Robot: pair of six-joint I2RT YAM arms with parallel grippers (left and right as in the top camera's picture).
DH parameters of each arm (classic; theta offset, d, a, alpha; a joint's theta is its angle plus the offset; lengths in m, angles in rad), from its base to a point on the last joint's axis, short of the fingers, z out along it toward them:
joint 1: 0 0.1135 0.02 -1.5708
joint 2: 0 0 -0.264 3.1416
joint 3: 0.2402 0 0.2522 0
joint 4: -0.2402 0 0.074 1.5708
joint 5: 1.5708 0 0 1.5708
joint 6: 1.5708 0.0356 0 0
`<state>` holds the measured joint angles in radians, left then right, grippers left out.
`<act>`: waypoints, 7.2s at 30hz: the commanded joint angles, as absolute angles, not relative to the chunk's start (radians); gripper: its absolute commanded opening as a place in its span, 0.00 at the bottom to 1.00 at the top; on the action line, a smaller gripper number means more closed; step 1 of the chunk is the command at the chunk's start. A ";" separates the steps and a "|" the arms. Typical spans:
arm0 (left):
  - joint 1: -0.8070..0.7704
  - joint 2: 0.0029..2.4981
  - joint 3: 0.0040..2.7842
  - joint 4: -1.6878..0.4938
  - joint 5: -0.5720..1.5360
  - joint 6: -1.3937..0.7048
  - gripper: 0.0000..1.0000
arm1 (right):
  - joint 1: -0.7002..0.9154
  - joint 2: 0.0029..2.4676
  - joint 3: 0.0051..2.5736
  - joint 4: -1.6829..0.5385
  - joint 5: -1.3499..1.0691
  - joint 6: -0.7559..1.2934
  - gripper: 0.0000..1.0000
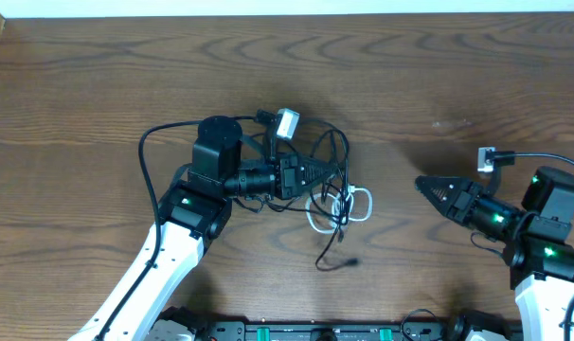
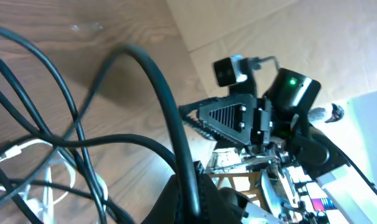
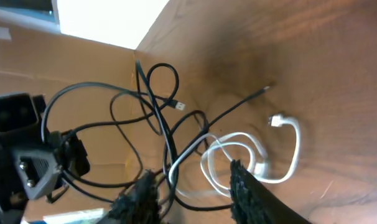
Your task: Untangle cables
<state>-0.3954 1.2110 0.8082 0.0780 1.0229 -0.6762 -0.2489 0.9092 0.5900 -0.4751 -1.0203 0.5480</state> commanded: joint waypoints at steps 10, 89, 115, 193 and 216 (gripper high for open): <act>-0.394 1.198 0.829 0.251 1.066 -0.762 0.08 | -0.006 0.944 0.586 -0.485 -0.856 1.000 0.41; -0.393 1.602 0.822 -0.579 0.092 -0.814 0.12 | -0.592 0.567 0.587 -0.075 -0.346 0.934 0.02; -0.124 1.608 0.822 -0.366 0.225 -1.000 0.13 | -0.569 0.567 0.587 -0.368 -0.032 0.836 0.02; -0.334 1.608 0.822 -0.311 0.661 -0.499 0.08 | 0.338 1.513 0.580 0.321 -0.461 1.240 0.01; -0.333 1.631 0.821 -0.382 0.163 -0.695 0.08 | -0.283 0.694 0.580 0.438 -0.559 0.933 0.01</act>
<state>-0.3313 1.6035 0.8139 -0.3733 0.2291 -0.6777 -0.2001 0.7635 0.5766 0.4492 -0.5583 1.0065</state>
